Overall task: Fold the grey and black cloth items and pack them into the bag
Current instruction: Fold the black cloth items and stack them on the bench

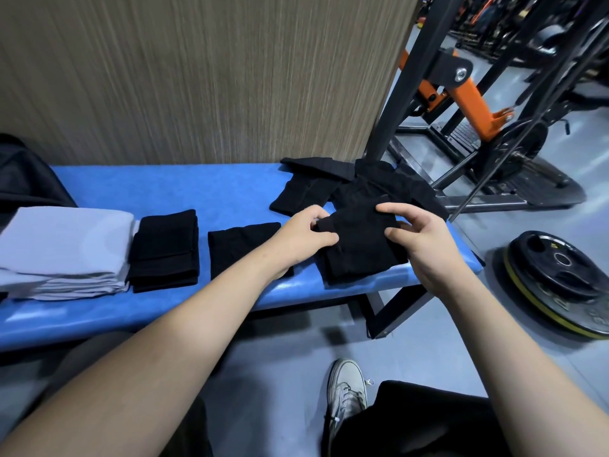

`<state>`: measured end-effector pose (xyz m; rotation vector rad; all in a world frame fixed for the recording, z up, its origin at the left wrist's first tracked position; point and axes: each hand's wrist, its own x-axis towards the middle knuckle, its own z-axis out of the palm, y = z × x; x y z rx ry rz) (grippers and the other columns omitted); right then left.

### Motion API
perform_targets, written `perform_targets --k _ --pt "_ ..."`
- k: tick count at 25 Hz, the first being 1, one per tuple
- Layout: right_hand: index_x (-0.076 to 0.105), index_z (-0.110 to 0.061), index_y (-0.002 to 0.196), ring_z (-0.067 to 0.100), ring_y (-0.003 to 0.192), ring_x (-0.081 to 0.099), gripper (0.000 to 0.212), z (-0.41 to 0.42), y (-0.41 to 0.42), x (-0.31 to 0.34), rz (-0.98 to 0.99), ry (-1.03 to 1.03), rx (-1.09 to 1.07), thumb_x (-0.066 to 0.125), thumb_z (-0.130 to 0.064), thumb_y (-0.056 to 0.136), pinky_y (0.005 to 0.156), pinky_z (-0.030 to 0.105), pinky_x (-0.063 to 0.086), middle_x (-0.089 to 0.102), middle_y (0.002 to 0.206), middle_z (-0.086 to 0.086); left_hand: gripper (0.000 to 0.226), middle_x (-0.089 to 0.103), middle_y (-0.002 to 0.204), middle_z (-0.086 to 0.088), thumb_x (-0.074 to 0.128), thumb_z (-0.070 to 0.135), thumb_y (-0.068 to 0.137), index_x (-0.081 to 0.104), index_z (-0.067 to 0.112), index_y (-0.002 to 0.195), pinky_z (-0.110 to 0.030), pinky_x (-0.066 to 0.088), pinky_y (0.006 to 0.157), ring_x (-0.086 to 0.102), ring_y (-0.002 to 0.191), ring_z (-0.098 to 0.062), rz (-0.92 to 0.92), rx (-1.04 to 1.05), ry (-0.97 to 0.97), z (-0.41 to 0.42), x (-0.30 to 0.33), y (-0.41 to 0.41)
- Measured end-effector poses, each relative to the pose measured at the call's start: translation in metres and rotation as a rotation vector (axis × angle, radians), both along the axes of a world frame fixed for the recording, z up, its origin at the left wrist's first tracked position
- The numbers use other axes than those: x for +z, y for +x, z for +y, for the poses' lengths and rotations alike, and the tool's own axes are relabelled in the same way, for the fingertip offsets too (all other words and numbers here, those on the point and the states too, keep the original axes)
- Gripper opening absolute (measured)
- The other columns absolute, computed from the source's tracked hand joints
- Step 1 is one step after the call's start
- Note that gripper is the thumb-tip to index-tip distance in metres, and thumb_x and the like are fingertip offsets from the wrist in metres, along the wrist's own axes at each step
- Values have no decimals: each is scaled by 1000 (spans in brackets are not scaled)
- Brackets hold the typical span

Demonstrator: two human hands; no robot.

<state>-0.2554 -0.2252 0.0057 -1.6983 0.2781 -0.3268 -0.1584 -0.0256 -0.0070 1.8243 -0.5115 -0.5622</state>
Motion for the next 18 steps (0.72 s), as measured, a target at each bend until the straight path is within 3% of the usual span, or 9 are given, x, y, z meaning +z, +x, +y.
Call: perform_targets --k 2,4,5,7,12,15,18 --pt "70 -14 114 22 90 72 40 0 4 -2 2 12 -50 55 12 88 84 32 56 75 101 11 24 62 99 7 63 16 90 55 31 105 -26 51 80 57 83 -6 -36 56 -75 2 2 -1" --pt "70 -13 115 22 96 70 39 0 9 -6 1 31 -75 55 11 89 90 36 56 73 110 11 39 61 116 10 63 16 90 51 44 113 -25 44 91 54 103 -3 -44 21 -109 8 5 -1" --pt "70 -12 114 22 99 69 37 0 12 -8 -4 45 -82 56 11 89 94 38 55 71 113 13 42 60 124 10 65 16 89 51 46 114 -28 43 98 53 114 -7 -23 -26 -139 11 5 -1" --pt "71 -10 111 24 102 64 34 4 18 -9 -25 89 -87 56 10 89 97 41 52 66 110 16 39 60 127 8 71 16 84 59 41 112 -37 44 105 60 114 -19 20 -91 -179 17 5 1" --pt "73 -11 104 22 94 64 28 26 30 0 -2 90 16 55 7 91 90 36 53 63 100 15 23 65 100 7 73 11 83 71 26 100 -25 49 86 59 89 -9 8 36 -167 42 14 4" --pt "74 -16 98 10 71 59 25 47 34 4 88 -214 100 58 2 92 70 21 51 65 85 3 23 65 89 8 71 13 83 72 32 96 -22 48 77 59 78 -8 -68 115 -50 65 23 10" --pt "72 -24 95 6 55 50 25 68 43 4 130 -496 155 59 -3 91 55 18 43 60 72 -10 22 63 81 11 69 20 83 70 40 94 -24 48 67 57 66 -7 -202 146 184 87 29 8"
